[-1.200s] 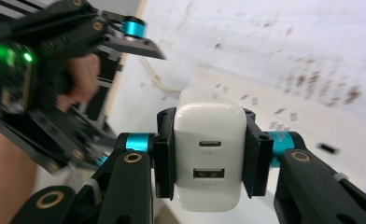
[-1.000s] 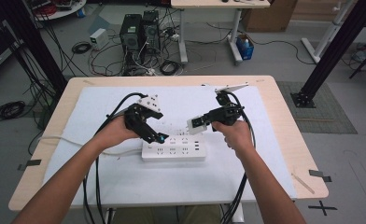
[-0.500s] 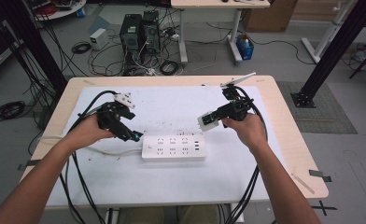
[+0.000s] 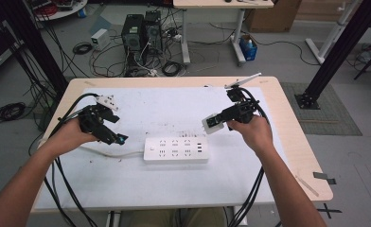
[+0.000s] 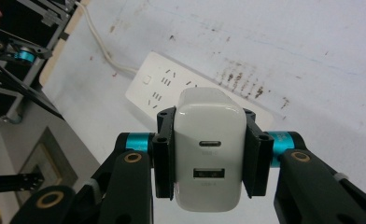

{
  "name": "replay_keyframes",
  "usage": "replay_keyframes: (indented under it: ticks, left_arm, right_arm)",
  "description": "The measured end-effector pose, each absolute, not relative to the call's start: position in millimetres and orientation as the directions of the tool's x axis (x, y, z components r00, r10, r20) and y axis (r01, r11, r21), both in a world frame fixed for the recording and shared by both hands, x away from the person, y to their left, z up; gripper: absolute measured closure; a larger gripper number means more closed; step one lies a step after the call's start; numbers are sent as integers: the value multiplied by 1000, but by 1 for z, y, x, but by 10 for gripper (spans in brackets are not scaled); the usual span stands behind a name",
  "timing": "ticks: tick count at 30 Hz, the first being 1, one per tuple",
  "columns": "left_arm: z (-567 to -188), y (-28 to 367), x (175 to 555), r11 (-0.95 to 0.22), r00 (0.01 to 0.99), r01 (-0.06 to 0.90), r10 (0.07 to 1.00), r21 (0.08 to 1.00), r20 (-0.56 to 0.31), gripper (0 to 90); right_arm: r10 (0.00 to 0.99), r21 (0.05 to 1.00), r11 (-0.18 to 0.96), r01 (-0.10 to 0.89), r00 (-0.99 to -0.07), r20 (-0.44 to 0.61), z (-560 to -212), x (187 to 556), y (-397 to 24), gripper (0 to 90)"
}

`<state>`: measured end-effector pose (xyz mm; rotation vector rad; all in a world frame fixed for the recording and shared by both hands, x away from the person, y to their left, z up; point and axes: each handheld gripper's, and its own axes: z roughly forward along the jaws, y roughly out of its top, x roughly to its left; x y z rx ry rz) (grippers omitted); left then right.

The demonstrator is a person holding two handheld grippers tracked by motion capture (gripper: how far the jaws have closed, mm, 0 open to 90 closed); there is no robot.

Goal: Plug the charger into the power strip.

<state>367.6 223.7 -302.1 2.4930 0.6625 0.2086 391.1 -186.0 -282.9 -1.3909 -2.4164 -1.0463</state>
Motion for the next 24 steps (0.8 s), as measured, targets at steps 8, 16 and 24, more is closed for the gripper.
replay_keyframes:
  ticks: [8,16,24]
  left_arm:
    - [-306,223,371,-771,882,402,470,494,18,167]
    - [-313,221,372,-845,921,332,387,419,50,167]
    - [-316,222,374,-887,941,295,335,355,55,167]
  right_arm:
    - [668,519,444,731,-656,353,-285,393,-179,622]
    - [584,542,612,575,-791,180,-280,393,-167,622]
    - [519,466,738,488,-852,71,-285,398,-151,622]
